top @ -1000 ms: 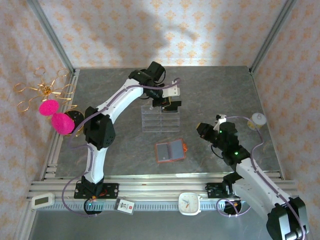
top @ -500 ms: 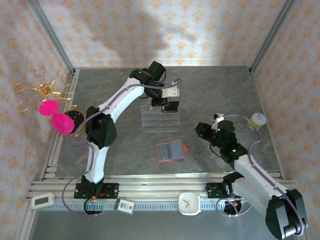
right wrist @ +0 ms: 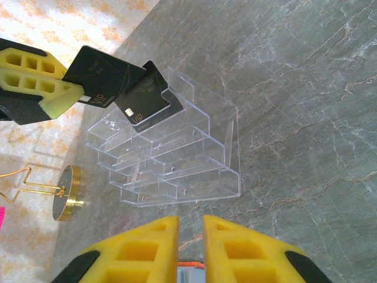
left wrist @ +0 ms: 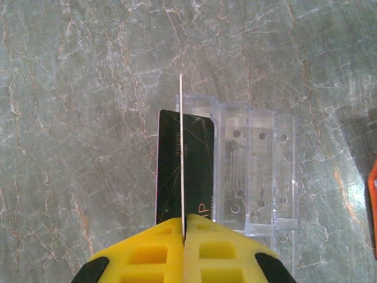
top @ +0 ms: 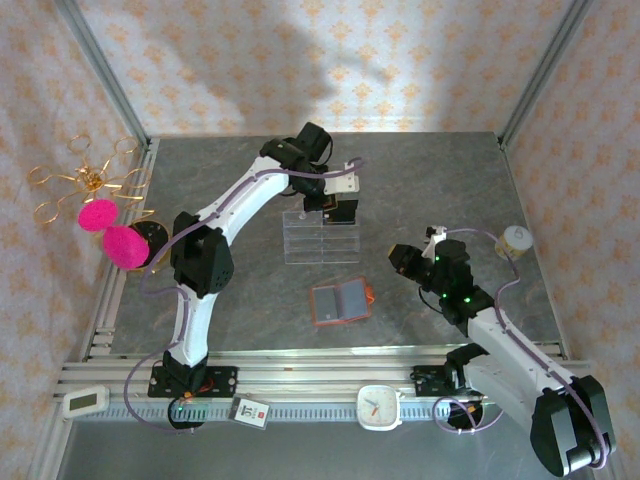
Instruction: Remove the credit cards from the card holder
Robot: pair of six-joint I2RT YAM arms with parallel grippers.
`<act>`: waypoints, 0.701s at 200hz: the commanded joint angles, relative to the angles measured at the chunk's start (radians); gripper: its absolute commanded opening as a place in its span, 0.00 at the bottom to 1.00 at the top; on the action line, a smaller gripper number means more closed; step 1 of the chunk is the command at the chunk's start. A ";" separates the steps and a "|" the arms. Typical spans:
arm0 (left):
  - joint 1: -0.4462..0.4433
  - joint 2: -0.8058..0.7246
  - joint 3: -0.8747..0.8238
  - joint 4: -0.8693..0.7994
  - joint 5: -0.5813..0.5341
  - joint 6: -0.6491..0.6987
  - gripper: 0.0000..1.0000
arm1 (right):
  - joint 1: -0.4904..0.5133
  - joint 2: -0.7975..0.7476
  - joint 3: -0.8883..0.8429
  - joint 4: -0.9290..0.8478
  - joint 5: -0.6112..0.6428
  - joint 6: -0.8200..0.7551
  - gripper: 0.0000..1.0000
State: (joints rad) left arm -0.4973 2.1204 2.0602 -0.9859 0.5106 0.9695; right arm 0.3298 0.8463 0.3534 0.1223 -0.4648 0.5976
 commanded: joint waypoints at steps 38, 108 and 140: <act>-0.011 0.016 -0.036 0.050 -0.049 -0.024 0.00 | -0.008 -0.003 0.032 0.036 -0.008 0.001 0.16; -0.014 -0.001 -0.073 0.106 -0.088 -0.076 0.14 | -0.008 -0.010 0.027 0.042 -0.013 0.007 0.16; -0.015 -0.024 -0.080 0.140 -0.107 -0.109 0.21 | -0.009 -0.013 0.023 0.045 -0.019 0.007 0.17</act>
State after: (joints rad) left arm -0.5106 2.1216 1.9892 -0.8879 0.4362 0.8978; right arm 0.3279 0.8463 0.3534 0.1299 -0.4725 0.6010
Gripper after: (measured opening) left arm 0.197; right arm 0.167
